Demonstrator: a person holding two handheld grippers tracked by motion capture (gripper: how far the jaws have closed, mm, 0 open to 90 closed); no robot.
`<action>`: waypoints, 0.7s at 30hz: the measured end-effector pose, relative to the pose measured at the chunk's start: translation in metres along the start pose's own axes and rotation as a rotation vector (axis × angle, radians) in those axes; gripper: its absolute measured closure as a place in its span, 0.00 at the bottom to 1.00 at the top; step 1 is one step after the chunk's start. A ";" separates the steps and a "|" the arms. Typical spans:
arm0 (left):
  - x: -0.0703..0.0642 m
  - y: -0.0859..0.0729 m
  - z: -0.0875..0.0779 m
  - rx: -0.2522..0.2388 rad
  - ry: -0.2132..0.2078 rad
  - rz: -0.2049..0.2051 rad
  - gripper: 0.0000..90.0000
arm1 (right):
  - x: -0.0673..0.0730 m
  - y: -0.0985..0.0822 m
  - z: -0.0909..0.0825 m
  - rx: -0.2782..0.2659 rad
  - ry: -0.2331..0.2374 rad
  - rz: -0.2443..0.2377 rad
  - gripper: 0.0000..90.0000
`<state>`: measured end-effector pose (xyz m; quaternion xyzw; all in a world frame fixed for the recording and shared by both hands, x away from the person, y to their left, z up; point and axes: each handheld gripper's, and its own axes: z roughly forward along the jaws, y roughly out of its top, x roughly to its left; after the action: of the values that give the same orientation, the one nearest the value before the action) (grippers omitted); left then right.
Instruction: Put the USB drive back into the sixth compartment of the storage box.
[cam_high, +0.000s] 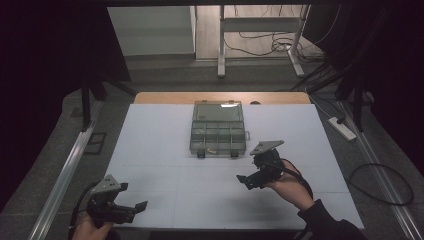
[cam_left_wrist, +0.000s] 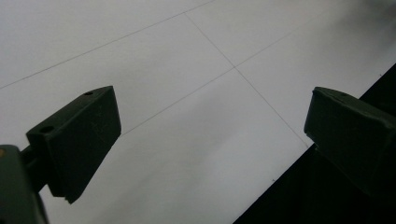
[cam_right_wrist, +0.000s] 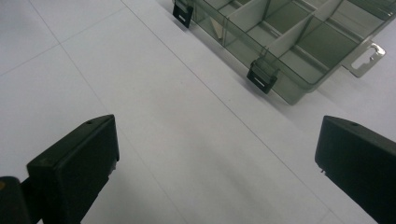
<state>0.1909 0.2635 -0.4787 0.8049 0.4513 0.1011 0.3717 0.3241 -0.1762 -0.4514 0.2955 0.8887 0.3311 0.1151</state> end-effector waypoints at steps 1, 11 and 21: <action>0.000 0.000 0.000 0.000 0.000 0.000 0.04 | 0.000 -0.003 -0.003 -0.005 -0.001 0.010 0.00; 0.000 0.000 0.000 0.000 0.001 0.001 0.04 | 0.001 -0.018 -0.016 -0.018 -0.006 0.025 0.00; 0.000 0.000 0.000 -0.004 0.007 -0.006 0.04 | 0.001 -0.030 -0.029 -0.023 -0.022 0.044 0.00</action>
<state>0.1905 0.2636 -0.4785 0.8026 0.4546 0.1036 0.3721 0.2984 -0.2086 -0.4495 0.3171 0.8769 0.3405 0.1208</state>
